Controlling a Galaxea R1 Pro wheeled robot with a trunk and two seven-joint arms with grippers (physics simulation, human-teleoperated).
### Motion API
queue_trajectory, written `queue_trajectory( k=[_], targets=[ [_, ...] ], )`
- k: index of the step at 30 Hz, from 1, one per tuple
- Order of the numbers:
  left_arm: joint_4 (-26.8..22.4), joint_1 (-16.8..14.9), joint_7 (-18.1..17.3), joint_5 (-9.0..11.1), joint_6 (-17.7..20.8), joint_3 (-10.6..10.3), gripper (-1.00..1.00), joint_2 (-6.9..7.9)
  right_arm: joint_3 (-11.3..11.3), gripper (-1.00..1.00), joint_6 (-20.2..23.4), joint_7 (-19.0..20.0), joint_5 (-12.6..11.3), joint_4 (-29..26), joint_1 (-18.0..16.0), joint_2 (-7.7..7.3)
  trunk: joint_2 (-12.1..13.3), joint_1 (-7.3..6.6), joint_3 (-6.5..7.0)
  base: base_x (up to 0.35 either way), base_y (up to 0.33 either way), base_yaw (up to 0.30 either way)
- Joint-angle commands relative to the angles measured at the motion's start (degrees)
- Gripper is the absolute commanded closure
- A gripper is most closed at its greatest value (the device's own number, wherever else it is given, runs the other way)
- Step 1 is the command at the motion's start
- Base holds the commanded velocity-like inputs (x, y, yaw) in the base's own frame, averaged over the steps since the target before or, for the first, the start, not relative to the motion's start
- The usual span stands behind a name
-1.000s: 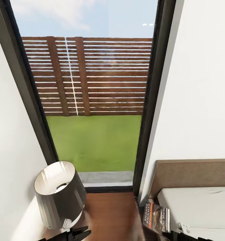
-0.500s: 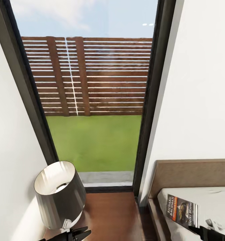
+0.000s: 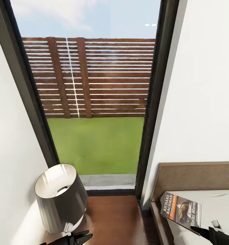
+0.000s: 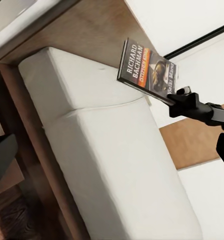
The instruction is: In the bedroom, move the book from the bed onto either nightstand, and place the two sandals side by side next to the bed.
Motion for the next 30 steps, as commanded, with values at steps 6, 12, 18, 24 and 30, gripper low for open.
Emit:
queue_trajectory(
  k=[6, 12, 18, 24, 30],
  targets=[
    [0.0, -0.02, -0.14, 0.3, 0.62, -0.08, -1.0, 0.02, 0.43, 1.0, 1.48, 5.92, -0.09, 0.01, -0.04, 0.05, -0.06, 0.01, -0.08, 0.0, 0.0, 0.0],
    [0.0, 0.0, -0.12, 0.3, 0.6, -0.08, -1.0, 0.01, 0.54, 1.0, 12.42, 6.69, 0.27, -4.35, -0.12, 11.69, -0.06, 0.01, -0.08, 0.0, 0.0, 0.0],
    [0.0, 0.0, -0.06, 0.3, 0.6, -0.14, -1.0, -0.04, 0.52, 1.0, 17.45, 2.03, 0.38, -11.23, -0.23, 25.84, -0.06, 0.01, -0.08, 0.0, 0.0, 0.0],
    [0.0, 0.01, 0.1, 0.3, 0.6, -0.13, -1.0, -0.05, 0.5, 1.0, 17.95, -5.22, 0.13, -12.3, -0.36, 32.18, -0.06, 0.01, -0.08, 0.0, 0.0, 0.0],
    [0.0, 0.03, 0.11, 0.37, 0.6, -0.09, -1.0, -0.06, 0.42, 1.0, 17.93, -11.16, -0.27, -12.43, -0.55, 32.98, -0.06, 0.01, -0.08, 0.0, 0.0, 0.0]
  ],
)
